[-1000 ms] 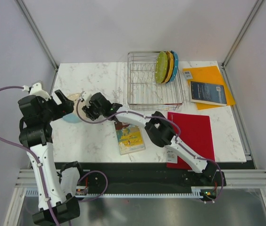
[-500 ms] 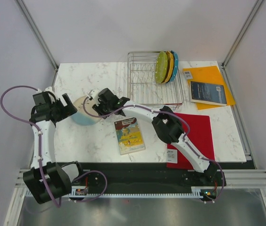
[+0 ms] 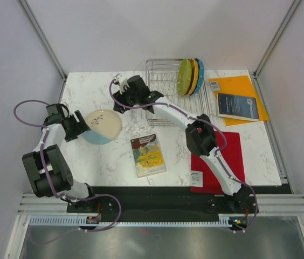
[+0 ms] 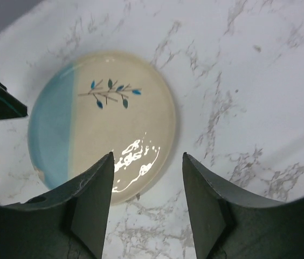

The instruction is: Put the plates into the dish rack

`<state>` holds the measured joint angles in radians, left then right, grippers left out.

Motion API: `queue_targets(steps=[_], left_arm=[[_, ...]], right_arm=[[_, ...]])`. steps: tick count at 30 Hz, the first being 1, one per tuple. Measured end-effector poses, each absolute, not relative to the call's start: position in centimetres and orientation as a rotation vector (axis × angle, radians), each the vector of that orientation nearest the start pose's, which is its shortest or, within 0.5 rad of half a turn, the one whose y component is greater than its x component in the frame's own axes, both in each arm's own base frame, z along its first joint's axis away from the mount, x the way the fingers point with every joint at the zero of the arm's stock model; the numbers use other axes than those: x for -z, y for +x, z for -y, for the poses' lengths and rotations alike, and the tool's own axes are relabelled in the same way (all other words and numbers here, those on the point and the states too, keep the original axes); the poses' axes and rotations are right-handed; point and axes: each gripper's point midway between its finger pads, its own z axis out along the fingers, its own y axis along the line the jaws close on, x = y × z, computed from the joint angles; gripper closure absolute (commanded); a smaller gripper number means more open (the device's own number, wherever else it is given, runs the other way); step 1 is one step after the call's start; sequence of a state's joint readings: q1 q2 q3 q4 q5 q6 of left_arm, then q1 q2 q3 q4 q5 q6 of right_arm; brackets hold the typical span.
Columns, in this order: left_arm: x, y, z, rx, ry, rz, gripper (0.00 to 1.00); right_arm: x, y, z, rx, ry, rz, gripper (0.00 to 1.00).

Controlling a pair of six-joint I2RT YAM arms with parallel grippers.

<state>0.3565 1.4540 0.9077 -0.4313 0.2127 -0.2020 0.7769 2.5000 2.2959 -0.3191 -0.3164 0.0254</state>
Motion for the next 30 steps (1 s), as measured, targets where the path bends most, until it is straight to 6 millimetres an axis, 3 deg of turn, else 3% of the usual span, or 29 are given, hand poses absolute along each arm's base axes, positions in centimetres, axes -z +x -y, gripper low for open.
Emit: queue_targets(steps=[3, 6, 9, 17, 20, 30], left_arm=[[-6.4, 32.9, -7.4, 0.222, -0.652, -2.468, 0.25], [-5.5, 33.3, -7.4, 0.238, -0.678, -2.485, 0.27], [-5.0, 33.6, -7.5, 0.243, -0.695, -2.489, 0.28], [-3.8, 33.7, -7.7, 0.232, -0.722, -2.504, 0.31], [-3.4, 33.7, -7.9, 0.223, -0.730, -2.512, 0.32], [-2.5, 33.8, -8.2, 0.206, -0.742, -2.524, 0.35]], right_arm=[[-14.8, 45.5, -51.0, -0.858, -0.909, -1.890, 0.39], [-15.4, 45.8, -51.5, -0.918, -0.869, -1.875, 0.39], [-14.0, 45.2, -52.2, -0.974, -0.861, -1.902, 0.39], [-8.1, 43.7, -53.2, -1.073, -0.823, -2.044, 0.41], [-6.8, 43.5, -53.2, -1.087, -0.800, -2.082, 0.41], [-6.3, 43.4, -53.4, -1.079, -0.766, -2.112, 0.41]])
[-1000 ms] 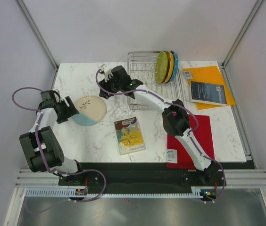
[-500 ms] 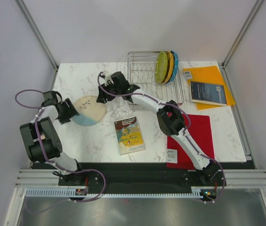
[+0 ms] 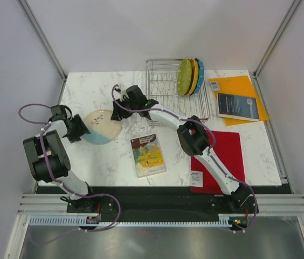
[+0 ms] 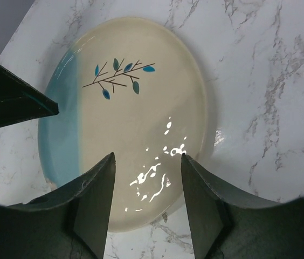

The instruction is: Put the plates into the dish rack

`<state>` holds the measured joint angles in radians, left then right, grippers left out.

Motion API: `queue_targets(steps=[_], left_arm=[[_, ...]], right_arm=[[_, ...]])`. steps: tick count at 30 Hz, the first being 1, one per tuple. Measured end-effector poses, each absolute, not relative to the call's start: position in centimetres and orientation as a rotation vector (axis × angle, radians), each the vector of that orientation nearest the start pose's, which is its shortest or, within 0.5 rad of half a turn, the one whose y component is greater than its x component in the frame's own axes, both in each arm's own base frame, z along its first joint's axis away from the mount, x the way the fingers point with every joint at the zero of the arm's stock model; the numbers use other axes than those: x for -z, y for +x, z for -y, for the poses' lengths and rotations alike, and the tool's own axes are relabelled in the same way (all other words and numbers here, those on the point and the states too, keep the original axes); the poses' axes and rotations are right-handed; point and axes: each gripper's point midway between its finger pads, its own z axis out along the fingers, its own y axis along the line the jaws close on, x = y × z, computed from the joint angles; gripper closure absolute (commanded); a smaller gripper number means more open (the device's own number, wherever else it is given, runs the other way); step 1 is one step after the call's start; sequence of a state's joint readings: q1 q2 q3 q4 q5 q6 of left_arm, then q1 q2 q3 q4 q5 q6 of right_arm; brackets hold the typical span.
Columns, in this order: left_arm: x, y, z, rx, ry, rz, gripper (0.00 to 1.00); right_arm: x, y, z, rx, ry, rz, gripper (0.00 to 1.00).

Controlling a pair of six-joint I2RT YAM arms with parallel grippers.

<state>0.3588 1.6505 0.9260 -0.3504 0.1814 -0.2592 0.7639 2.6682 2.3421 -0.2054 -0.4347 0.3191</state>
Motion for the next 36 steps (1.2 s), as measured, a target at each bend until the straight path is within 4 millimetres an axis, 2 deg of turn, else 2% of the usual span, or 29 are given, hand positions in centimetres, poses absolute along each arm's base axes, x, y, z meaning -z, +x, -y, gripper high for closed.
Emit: queue_targets(steps=[3, 9, 12, 15, 19, 23, 27, 31, 33, 36], left_arm=[[-2.4, 33.9, -8.2, 0.205, -0.742, -2.525, 0.39], [-2.2, 34.6, -8.4, 0.210, -0.744, -2.523, 0.55], [-2.1, 35.0, -8.6, 0.210, -0.745, -2.522, 0.65], [-2.0, 35.2, -8.6, 0.208, -0.747, -2.520, 0.83], [-2.2, 35.2, -9.0, 0.196, -0.757, -2.517, 0.97], [-2.3, 35.1, -9.1, 0.194, -0.745, -2.524, 0.98], [-2.4, 34.9, -8.7, 0.220, -0.702, -2.529, 0.98], [-2.8, 33.3, -7.5, 0.264, -0.684, -2.536, 0.98], [-3.7, 32.8, -7.1, 0.271, -0.672, -2.517, 0.98], [-6.4, 33.2, -7.2, 0.260, -0.625, -2.441, 0.98]], right_arm=[[-6.2, 43.4, -53.5, -1.052, -0.764, -2.112, 0.41], [-6.3, 43.7, -53.9, -0.938, -0.772, -2.089, 0.41], [-6.6, 43.9, -54.2, -0.896, -0.775, -2.068, 0.41], [-6.7, 44.1, -54.2, -0.859, -0.781, -2.055, 0.41], [-6.4, 44.6, -53.8, -0.808, -0.793, -2.046, 0.40], [-5.6, 44.9, -52.8, -0.771, -0.805, -2.059, 0.39], [-5.8, 45.3, -52.3, -0.816, -0.790, -2.065, 0.39], [-6.1, 45.6, -51.4, -0.899, -0.774, -2.077, 0.39], [-6.4, 45.8, -51.0, -0.936, -0.759, -2.085, 0.39], [-6.8, 45.9, -50.7, -0.984, -0.741, -2.087, 0.39]])
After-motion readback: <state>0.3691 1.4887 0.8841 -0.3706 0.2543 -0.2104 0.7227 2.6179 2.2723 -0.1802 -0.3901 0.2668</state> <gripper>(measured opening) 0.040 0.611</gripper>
